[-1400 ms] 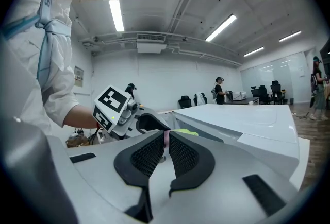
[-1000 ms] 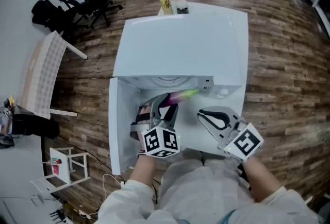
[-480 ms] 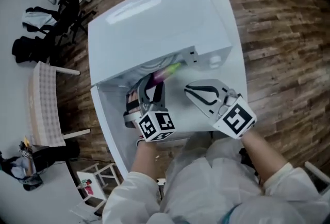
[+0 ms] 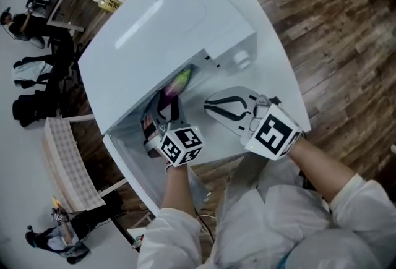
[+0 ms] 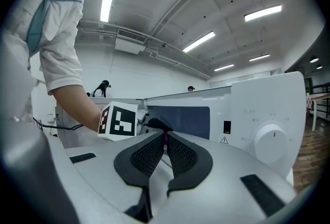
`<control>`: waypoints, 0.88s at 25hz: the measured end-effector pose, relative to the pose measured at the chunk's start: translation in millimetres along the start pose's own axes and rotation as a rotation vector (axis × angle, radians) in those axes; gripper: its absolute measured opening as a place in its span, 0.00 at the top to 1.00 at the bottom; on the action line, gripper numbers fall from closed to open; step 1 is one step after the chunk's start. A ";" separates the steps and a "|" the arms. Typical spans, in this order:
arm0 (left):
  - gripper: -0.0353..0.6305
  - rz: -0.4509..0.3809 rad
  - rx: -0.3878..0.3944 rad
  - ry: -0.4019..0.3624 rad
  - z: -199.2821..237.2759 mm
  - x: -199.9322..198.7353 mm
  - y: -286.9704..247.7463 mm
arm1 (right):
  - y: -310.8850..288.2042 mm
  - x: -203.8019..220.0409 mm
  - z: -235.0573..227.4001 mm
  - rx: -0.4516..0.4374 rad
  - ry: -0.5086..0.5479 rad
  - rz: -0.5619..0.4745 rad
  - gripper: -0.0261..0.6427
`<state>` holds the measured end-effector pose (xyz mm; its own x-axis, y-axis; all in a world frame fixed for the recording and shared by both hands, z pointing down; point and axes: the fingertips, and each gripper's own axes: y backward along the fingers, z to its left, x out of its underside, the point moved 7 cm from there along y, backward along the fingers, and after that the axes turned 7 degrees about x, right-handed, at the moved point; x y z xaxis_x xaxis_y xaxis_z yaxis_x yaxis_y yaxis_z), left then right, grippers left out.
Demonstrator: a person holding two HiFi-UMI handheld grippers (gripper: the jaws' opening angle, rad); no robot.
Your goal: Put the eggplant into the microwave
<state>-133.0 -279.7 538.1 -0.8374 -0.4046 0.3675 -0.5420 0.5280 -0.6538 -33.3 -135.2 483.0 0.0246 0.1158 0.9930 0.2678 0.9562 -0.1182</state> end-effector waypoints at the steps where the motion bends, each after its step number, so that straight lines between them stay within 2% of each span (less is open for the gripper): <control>1: 0.66 0.005 0.006 -0.002 0.9 1.6 -4.9 | -1.2 0.2 -0.4 0.003 -0.002 0.003 0.91; 11: 0.66 0.029 0.071 -0.025 3.0 5.8 -38.4 | -6.1 1.6 -4.8 0.033 -0.022 0.025 0.91; 22: 0.66 0.030 0.065 -0.057 13.9 9.9 -55.7 | -4.2 2.4 -7.1 0.060 -0.032 0.031 0.91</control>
<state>-110.1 -323.5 569.0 -0.8471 -0.4316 0.3100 -0.5091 0.4920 -0.7062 -27.5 -140.9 485.9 0.0012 0.1533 0.9882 0.2095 0.9662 -0.1502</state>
